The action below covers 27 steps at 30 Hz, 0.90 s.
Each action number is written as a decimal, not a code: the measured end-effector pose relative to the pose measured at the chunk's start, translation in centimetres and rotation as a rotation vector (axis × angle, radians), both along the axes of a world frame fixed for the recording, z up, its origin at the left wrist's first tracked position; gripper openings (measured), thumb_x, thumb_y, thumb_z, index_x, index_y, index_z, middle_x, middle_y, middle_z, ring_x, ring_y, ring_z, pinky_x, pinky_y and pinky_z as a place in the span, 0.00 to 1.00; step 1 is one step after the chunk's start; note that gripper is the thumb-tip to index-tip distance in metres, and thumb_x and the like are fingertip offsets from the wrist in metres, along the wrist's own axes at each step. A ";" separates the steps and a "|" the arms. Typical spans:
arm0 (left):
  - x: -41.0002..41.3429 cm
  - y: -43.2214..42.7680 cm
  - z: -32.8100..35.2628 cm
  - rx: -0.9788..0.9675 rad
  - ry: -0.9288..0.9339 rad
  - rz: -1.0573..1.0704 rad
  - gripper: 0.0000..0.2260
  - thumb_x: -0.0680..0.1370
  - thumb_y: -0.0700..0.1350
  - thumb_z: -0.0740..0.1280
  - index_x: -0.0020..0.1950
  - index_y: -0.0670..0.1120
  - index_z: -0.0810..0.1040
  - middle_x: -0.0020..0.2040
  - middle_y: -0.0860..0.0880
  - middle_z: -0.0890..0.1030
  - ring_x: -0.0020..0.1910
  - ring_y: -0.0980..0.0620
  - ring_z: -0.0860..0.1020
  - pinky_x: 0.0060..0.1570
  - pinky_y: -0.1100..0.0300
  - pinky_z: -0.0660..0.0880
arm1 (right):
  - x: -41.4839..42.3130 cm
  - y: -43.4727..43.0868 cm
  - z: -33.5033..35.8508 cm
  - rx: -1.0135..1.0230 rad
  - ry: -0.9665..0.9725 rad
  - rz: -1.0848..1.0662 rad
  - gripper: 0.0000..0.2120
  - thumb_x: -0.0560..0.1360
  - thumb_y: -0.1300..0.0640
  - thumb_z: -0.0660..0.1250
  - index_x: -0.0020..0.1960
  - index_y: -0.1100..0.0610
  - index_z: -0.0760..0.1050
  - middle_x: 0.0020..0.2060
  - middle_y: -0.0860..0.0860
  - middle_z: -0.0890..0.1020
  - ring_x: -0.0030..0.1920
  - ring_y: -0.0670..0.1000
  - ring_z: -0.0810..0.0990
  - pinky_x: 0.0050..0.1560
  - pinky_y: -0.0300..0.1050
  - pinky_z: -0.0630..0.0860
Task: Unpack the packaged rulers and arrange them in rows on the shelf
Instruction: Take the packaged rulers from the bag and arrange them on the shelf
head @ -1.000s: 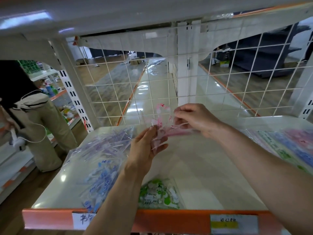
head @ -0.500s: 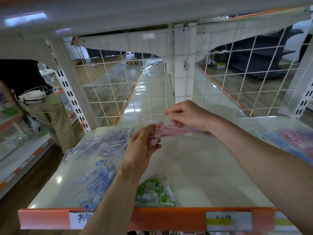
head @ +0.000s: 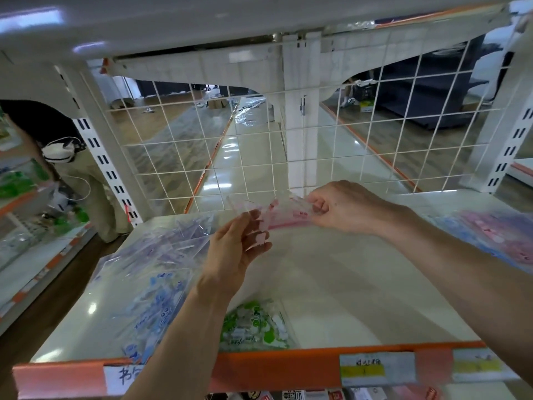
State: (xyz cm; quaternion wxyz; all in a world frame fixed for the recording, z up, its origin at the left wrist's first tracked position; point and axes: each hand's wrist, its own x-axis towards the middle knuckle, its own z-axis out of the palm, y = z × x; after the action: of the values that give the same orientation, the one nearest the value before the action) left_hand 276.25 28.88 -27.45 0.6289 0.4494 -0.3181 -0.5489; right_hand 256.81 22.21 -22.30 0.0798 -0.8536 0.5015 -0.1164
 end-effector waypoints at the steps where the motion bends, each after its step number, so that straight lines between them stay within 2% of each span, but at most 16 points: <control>1: -0.1 0.0 0.0 0.005 -0.027 0.010 0.11 0.82 0.43 0.60 0.53 0.40 0.80 0.38 0.46 0.81 0.34 0.53 0.78 0.43 0.54 0.79 | -0.8 -0.6 0.1 0.020 -0.021 -0.035 0.09 0.73 0.51 0.67 0.41 0.56 0.76 0.40 0.52 0.82 0.45 0.55 0.80 0.47 0.48 0.77; 3: -0.1 0.1 -0.1 0.006 -0.064 0.028 0.11 0.82 0.43 0.60 0.53 0.41 0.80 0.37 0.47 0.80 0.35 0.52 0.78 0.47 0.52 0.79 | -2.8 -2.0 0.2 0.057 -0.051 -0.116 0.09 0.72 0.52 0.69 0.45 0.58 0.78 0.44 0.53 0.83 0.47 0.56 0.81 0.49 0.47 0.77; 5: -0.1 0.0 -0.2 0.007 -0.074 0.043 0.10 0.81 0.43 0.60 0.53 0.41 0.80 0.37 0.47 0.80 0.36 0.52 0.78 0.48 0.51 0.79 | -4.4 -3.5 0.0 0.061 -0.046 -0.169 0.12 0.72 0.53 0.69 0.48 0.62 0.79 0.43 0.56 0.83 0.46 0.58 0.80 0.45 0.46 0.75; 7: -0.2 -0.1 -0.2 0.011 -0.077 0.052 0.10 0.81 0.43 0.60 0.52 0.41 0.80 0.38 0.47 0.80 0.36 0.51 0.78 0.47 0.52 0.79 | -5.4 -4.3 -0.1 0.072 -0.007 -0.190 0.13 0.71 0.52 0.68 0.44 0.63 0.78 0.36 0.57 0.80 0.39 0.57 0.77 0.38 0.43 0.70; 10: -0.3 -0.3 -0.4 0.009 -0.084 0.062 0.10 0.81 0.43 0.60 0.50 0.42 0.80 0.39 0.46 0.80 0.38 0.50 0.78 0.45 0.53 0.79 | -5.6 -5.0 -0.4 0.132 0.060 -0.225 0.09 0.69 0.55 0.67 0.34 0.58 0.73 0.32 0.53 0.76 0.37 0.55 0.74 0.35 0.41 0.69; 14: -0.2 -0.3 -0.5 0.005 -0.070 0.065 0.10 0.81 0.43 0.60 0.50 0.42 0.80 0.39 0.47 0.81 0.39 0.49 0.79 0.45 0.52 0.78 | -5.2 -5.8 -1.5 0.183 0.129 -0.238 0.10 0.67 0.59 0.66 0.29 0.58 0.70 0.29 0.55 0.74 0.34 0.55 0.73 0.35 0.44 0.68; 17: -0.2 -0.3 -0.3 0.002 -0.034 0.033 0.10 0.81 0.42 0.60 0.53 0.40 0.80 0.40 0.45 0.82 0.40 0.47 0.80 0.42 0.54 0.80 | -5.1 -5.8 -2.0 0.188 0.183 -0.224 0.14 0.70 0.53 0.67 0.30 0.57 0.68 0.29 0.53 0.73 0.37 0.56 0.74 0.35 0.44 0.67; 18: -0.2 -0.3 -0.2 -0.004 -0.005 0.013 0.10 0.81 0.42 0.60 0.54 0.40 0.79 0.43 0.44 0.82 0.40 0.46 0.81 0.40 0.54 0.81 | -4.7 -5.2 -1.4 0.181 0.189 -0.233 0.13 0.72 0.50 0.67 0.32 0.54 0.70 0.32 0.51 0.74 0.40 0.55 0.74 0.37 0.44 0.68; 19: -0.3 -0.3 -0.1 -0.009 0.028 -0.012 0.09 0.82 0.42 0.59 0.54 0.40 0.78 0.45 0.43 0.81 0.40 0.44 0.82 0.39 0.53 0.81 | -4.4 -4.6 -0.9 0.149 0.186 -0.202 0.07 0.73 0.49 0.67 0.39 0.50 0.74 0.38 0.49 0.77 0.46 0.55 0.75 0.41 0.44 0.70; 20: -0.5 -0.3 0.1 -0.011 0.050 -0.038 0.09 0.82 0.43 0.59 0.54 0.41 0.78 0.46 0.42 0.81 0.39 0.43 0.82 0.38 0.53 0.81 | -4.1 -4.0 -0.2 0.117 0.147 -0.174 0.07 0.74 0.50 0.66 0.50 0.50 0.78 0.47 0.49 0.79 0.52 0.55 0.77 0.48 0.44 0.74; 21: -0.5 -0.1 0.3 -0.014 0.050 -0.054 0.09 0.82 0.43 0.59 0.53 0.42 0.77 0.46 0.43 0.81 0.38 0.43 0.82 0.35 0.54 0.81 | -3.2 -3.1 0.5 0.093 0.065 -0.141 0.13 0.75 0.51 0.65 0.58 0.52 0.77 0.55 0.50 0.80 0.57 0.54 0.77 0.55 0.45 0.74; 22: -0.7 -0.1 0.3 -0.021 0.030 -0.069 0.09 0.82 0.44 0.59 0.53 0.43 0.78 0.45 0.44 0.82 0.36 0.44 0.82 0.33 0.56 0.80 | -2.4 -2.1 1.3 0.109 -0.073 -0.108 0.15 0.76 0.53 0.65 0.61 0.54 0.77 0.57 0.52 0.80 0.57 0.54 0.78 0.56 0.43 0.74; 23: -0.7 0.1 0.3 -0.035 -0.001 -0.073 0.09 0.82 0.44 0.60 0.53 0.43 0.78 0.44 0.44 0.82 0.35 0.46 0.81 0.31 0.57 0.78 | -1.2 -0.9 1.9 0.172 -0.260 -0.054 0.13 0.77 0.55 0.64 0.61 0.55 0.77 0.53 0.54 0.82 0.53 0.53 0.80 0.51 0.39 0.77; 25: -0.7 0.1 -0.1 -0.065 -0.104 -0.050 0.08 0.81 0.42 0.61 0.54 0.45 0.79 0.42 0.47 0.81 0.36 0.49 0.79 0.31 0.59 0.74 | 1.4 1.1 3.1 0.411 -0.574 0.045 0.10 0.79 0.55 0.62 0.57 0.58 0.76 0.41 0.55 0.84 0.40 0.52 0.82 0.33 0.34 0.75; 27: -0.5 -0.1 -0.7 -0.109 -0.331 0.017 0.10 0.81 0.39 0.62 0.58 0.45 0.80 0.41 0.51 0.80 0.36 0.54 0.76 0.33 0.62 0.71 | 3.5 2.0 3.7 0.588 -0.689 0.072 0.13 0.80 0.49 0.60 0.56 0.57 0.75 0.35 0.55 0.84 0.33 0.51 0.80 0.30 0.37 0.72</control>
State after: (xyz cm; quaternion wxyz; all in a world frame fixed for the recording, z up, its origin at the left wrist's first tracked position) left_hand 275.72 28.81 -28.17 0.5960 0.5015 -0.4428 -0.4441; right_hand 260.31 24.18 -18.62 0.4851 -0.7230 0.4275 -0.2433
